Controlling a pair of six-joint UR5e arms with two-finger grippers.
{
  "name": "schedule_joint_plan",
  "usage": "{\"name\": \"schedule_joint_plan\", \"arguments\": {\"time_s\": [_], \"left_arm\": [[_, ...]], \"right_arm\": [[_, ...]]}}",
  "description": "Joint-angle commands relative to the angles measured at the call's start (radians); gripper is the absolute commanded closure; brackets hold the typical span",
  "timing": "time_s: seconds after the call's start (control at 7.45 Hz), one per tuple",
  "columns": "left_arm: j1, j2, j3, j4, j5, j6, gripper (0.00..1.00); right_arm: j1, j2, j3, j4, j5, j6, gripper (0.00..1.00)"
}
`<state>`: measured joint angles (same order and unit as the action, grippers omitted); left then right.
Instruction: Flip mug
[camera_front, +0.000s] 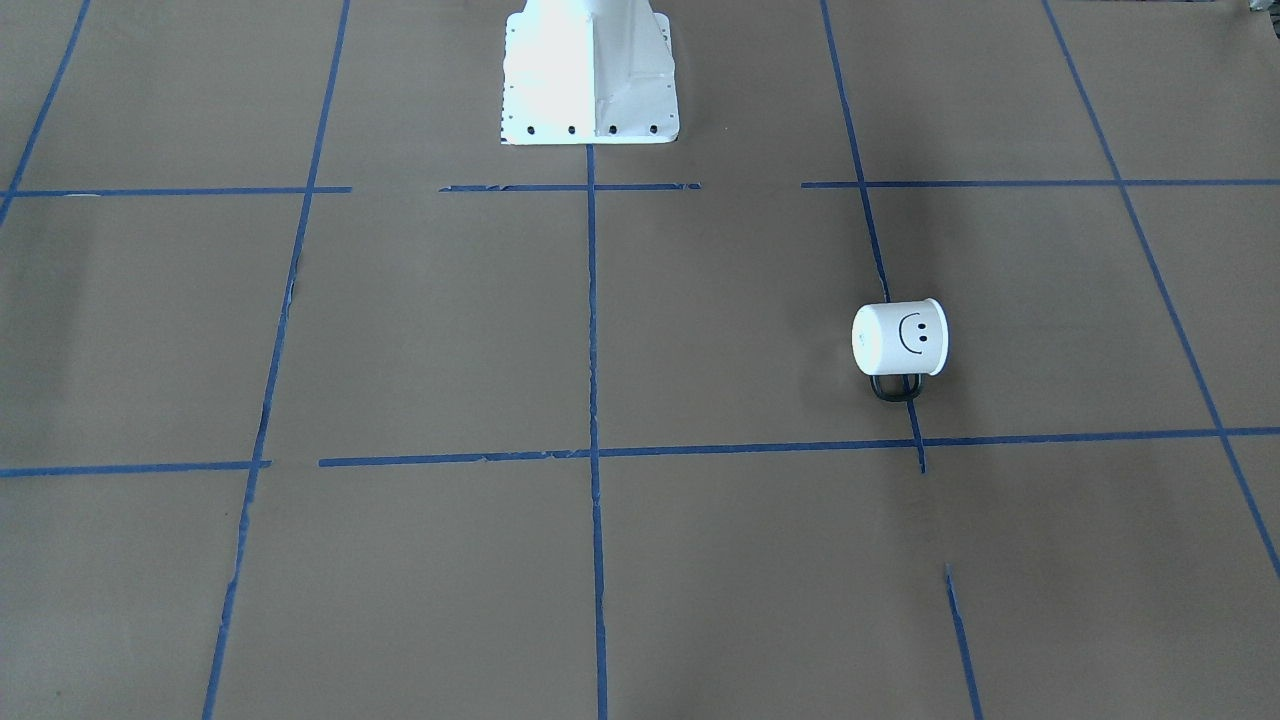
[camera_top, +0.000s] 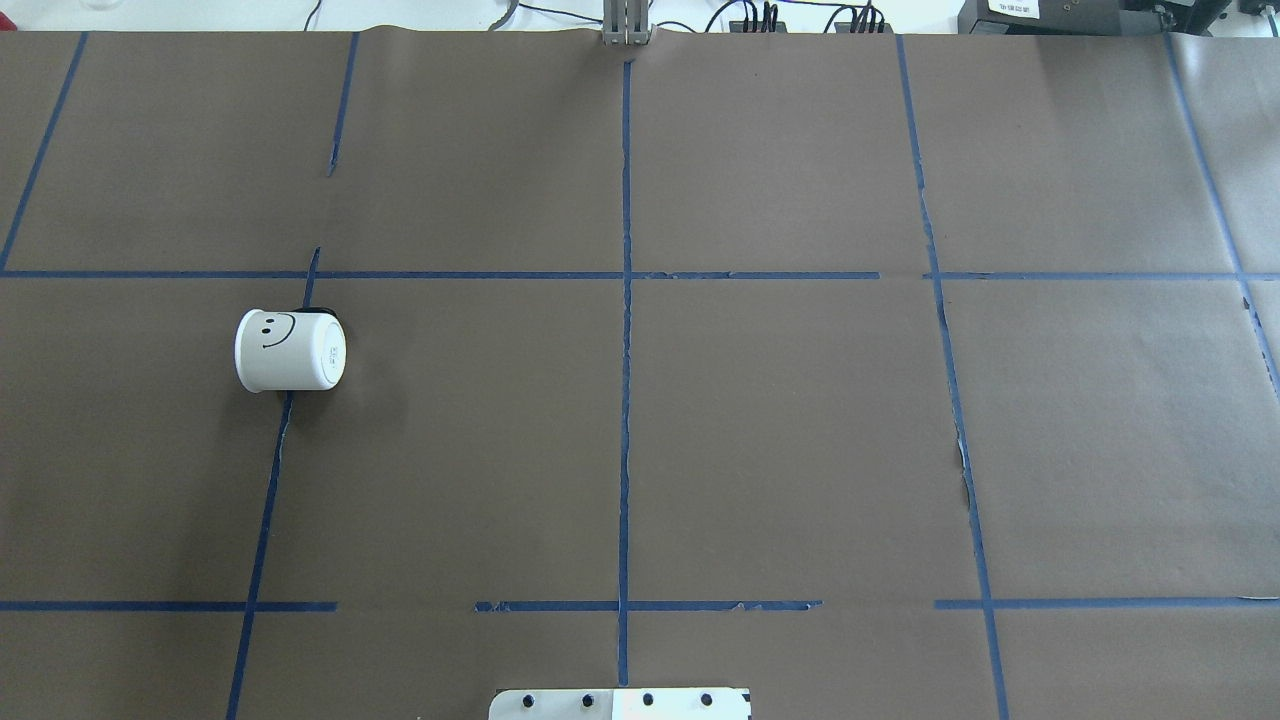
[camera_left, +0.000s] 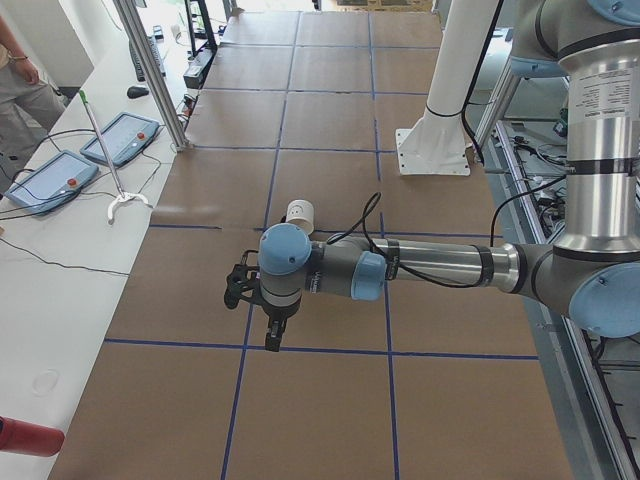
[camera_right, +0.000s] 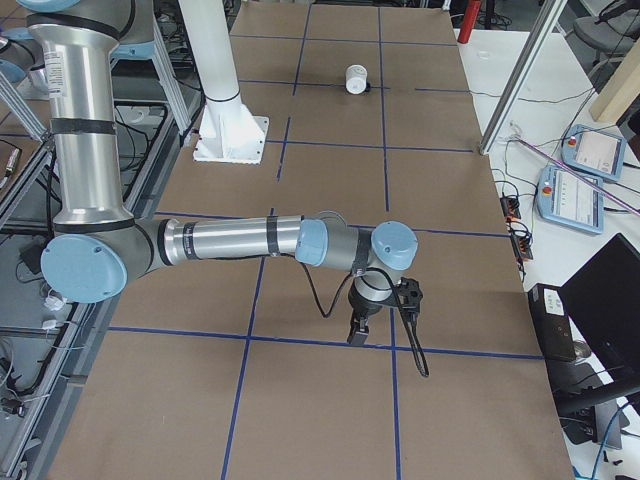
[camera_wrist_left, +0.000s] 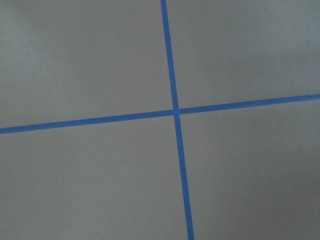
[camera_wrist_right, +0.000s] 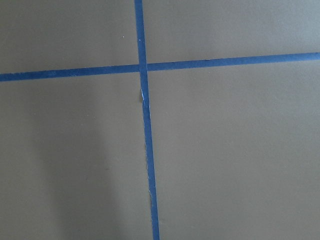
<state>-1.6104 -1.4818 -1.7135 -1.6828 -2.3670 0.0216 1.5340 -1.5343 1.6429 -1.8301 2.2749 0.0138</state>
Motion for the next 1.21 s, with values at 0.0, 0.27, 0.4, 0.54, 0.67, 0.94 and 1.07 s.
{"name": "schedule_joint_plan", "arguments": {"time_s": [0.0,0.27,0.4,0.54,0.67,0.94,1.07], "left_arm": [[0.001,-0.003,-0.001,0.0,-0.003,0.0,0.0],[0.001,-0.009,0.009,-0.003,-0.005,-0.002,0.0],[0.001,-0.011,-0.004,-0.002,-0.008,-0.003,0.0],[0.001,-0.012,-0.006,0.0,-0.008,-0.002,0.0],[0.003,-0.026,0.003,-0.014,-0.005,0.012,0.0],[0.076,-0.041,0.008,-0.02,-0.002,-0.002,0.0],[0.142,-0.047,0.005,-0.04,-0.006,-0.003,0.0]], "right_arm": [[0.0,0.0,0.0,0.0,0.0,0.0,0.0],[0.0,-0.001,0.0,0.0,0.0,0.0,0.0],[0.0,0.0,0.0,0.0,0.0,0.0,0.0],[0.0,-0.001,0.0,0.0,0.0,0.0,0.0],[0.0,0.0,0.0,0.0,0.0,0.0,0.0],[0.0,0.0,0.0,0.0,0.0,0.0,0.0],[0.0,0.0,0.0,0.0,0.0,0.0,0.0]]}}
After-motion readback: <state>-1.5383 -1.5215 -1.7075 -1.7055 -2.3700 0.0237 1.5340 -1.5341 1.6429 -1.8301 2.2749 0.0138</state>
